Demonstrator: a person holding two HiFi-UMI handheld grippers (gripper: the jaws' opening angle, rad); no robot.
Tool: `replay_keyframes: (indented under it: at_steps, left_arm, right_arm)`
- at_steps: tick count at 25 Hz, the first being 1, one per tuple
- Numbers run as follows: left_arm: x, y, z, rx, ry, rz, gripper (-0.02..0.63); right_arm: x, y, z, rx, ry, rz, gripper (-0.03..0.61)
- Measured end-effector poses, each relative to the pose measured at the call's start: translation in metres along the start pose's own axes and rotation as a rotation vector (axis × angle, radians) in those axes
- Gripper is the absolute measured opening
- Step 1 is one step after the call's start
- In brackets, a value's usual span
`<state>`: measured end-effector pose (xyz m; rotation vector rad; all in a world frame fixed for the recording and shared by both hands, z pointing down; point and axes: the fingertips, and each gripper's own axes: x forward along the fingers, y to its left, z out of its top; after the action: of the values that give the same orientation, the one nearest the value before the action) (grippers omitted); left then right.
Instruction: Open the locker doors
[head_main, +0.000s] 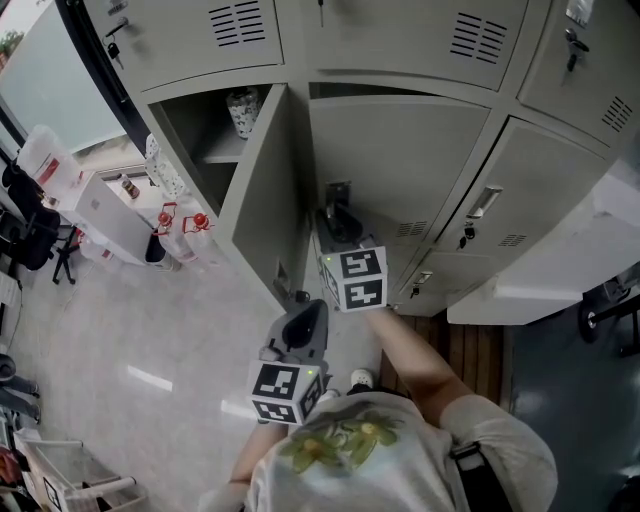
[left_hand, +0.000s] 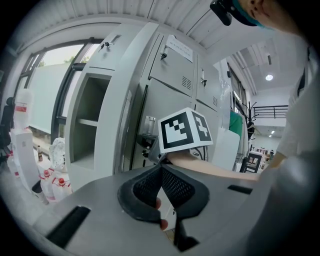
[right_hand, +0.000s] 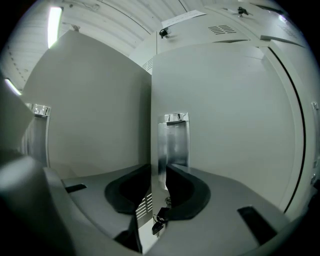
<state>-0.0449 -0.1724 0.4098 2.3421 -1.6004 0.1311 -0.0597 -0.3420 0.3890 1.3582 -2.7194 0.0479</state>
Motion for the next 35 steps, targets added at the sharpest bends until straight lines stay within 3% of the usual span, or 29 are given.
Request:
replay_keyframes:
  at_steps: [35]
  left_arm:
    - [-0.026, -0.026, -0.017, 0.017, 0.015, -0.08, 0.029]
  right_arm:
    - [-0.073, 0.017, -0.007, 0.002, -0.031, 0.002, 0.118]
